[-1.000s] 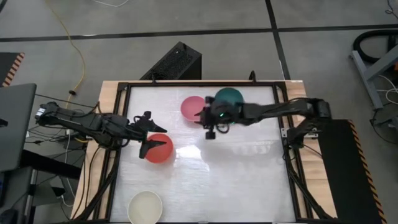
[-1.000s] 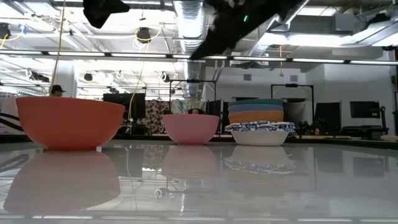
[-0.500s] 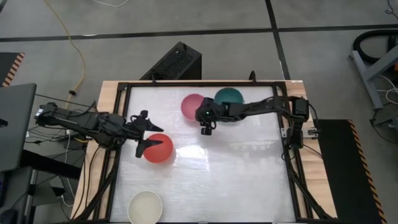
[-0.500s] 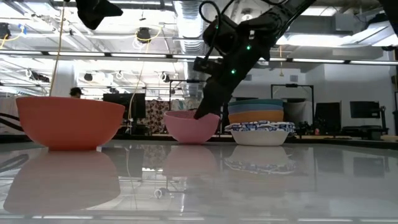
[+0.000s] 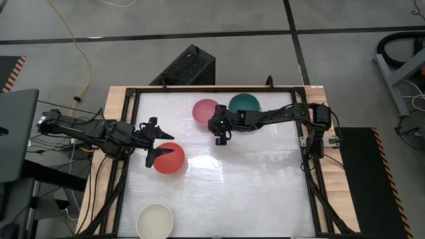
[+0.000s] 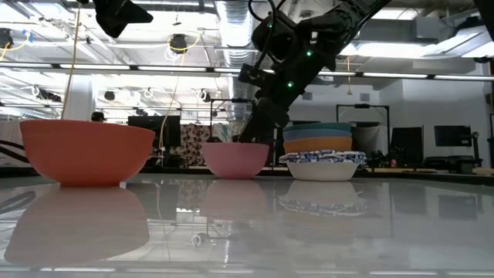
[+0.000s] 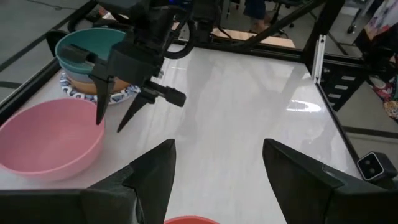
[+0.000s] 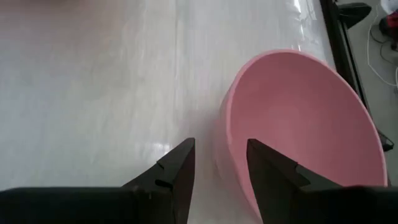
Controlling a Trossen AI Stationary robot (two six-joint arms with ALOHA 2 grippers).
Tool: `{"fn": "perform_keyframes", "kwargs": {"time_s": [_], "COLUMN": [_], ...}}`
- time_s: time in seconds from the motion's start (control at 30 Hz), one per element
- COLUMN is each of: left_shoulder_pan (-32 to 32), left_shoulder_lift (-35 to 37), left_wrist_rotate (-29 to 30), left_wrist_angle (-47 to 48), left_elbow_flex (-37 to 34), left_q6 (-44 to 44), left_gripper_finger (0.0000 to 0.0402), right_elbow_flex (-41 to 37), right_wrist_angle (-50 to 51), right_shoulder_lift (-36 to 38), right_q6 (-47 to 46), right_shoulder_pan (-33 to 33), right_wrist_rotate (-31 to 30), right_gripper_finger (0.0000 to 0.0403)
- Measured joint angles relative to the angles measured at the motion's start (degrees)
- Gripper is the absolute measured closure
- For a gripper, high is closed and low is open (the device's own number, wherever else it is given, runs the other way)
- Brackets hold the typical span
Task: Nest bowls inside each other
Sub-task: Stack the pink bowl into the green bowl
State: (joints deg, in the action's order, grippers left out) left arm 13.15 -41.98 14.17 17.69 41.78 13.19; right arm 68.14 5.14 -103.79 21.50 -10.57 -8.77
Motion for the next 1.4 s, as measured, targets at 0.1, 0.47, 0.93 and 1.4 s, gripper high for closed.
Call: {"fn": "perform_keyframes", "kwargs": {"time_s": [0.1, 0.47, 0.93, 1.4], "left_shoulder_pan": [0.00, 0.00, 0.00, 0.01], "left_shoulder_lift": [0.00, 0.00, 0.00, -0.02], "left_wrist_rotate": [0.00, 0.00, -0.14, -0.01], "left_wrist_angle": [0.00, 0.02, 0.67, 1.31], "left_elbow_flex": [0.00, 0.00, 0.00, 0.00], "left_q6": [0.00, 0.09, 1.00, 3.43], "left_gripper_finger": [0.0170, 0.0170, 0.0170, 0.0170], "right_elbow_flex": [0.00, 0.00, 0.27, 6.84], "right_wrist_angle": [-0.23, -0.15, 0.40, 9.93], "right_shoulder_lift": [0.00, -0.57, -3.93, -3.89], "right_q6": [0.04, 0.93, 1.10, -3.65], "right_shoulder_pan": [-0.10, -1.64, -1.97, -0.21], "right_wrist_rotate": [-0.20, -0.37, -0.39, -6.37], "right_gripper_finger": [0.0236, 0.0237, 0.0237, 0.0389]}}
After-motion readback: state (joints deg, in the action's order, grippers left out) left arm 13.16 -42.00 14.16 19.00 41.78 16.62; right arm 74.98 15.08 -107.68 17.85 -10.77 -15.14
